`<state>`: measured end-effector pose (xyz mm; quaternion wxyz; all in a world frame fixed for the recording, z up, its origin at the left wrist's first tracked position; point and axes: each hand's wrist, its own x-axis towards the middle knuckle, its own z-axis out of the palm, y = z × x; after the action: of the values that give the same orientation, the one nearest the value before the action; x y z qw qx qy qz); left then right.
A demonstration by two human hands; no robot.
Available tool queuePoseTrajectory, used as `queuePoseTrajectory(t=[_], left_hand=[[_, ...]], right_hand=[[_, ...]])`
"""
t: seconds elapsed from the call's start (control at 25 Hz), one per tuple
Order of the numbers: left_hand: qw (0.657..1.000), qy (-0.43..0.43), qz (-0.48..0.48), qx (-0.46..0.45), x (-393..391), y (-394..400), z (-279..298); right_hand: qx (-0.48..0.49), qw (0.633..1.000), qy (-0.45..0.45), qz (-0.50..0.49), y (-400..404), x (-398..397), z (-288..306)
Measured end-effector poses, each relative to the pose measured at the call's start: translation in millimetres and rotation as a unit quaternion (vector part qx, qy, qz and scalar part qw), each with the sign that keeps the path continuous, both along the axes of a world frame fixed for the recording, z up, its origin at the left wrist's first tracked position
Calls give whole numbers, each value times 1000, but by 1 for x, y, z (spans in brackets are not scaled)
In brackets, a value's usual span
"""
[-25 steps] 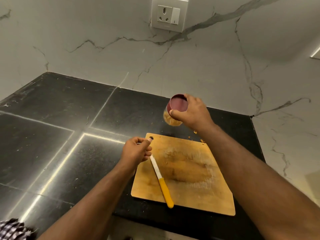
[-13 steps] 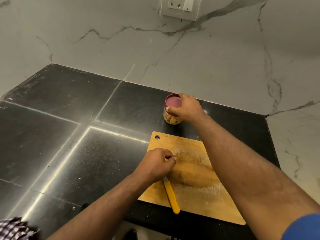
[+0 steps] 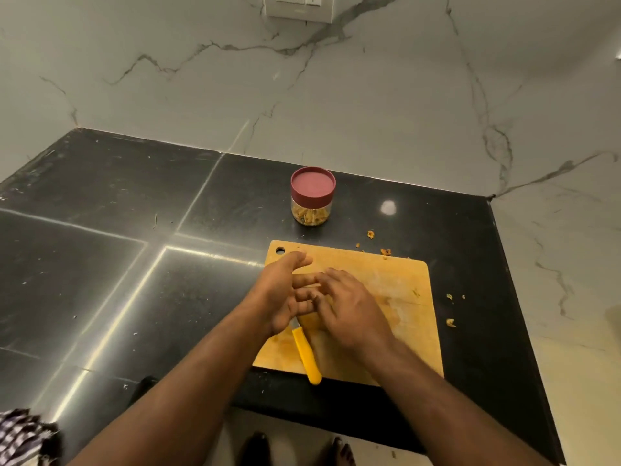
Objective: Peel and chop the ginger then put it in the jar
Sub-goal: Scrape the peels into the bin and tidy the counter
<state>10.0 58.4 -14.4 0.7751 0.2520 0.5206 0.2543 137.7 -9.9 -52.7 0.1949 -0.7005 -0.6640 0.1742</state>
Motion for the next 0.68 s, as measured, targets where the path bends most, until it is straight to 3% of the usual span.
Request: queuePoseTrajectory(t=[0.16,0.24,0.44,0.6,0.68], left_hand=[[999,26,14,20,2,-11,2],[995,58,31,70,-1,-15,8],[935,274,57,220,-27,-23,-7],[882,385,32,269,-44,-32,-26],[874,403,18,272,-49,-33,-32]], right_hand=[[5,1000,3,15,-11,8,1],[-11,999,-49,16,-15,8,0],[-163,986,-17,25,-36,-15,6],[-143,989,-18,34,-44,-19,-1],[-134,991,-19,21,-48,-17,-1]])
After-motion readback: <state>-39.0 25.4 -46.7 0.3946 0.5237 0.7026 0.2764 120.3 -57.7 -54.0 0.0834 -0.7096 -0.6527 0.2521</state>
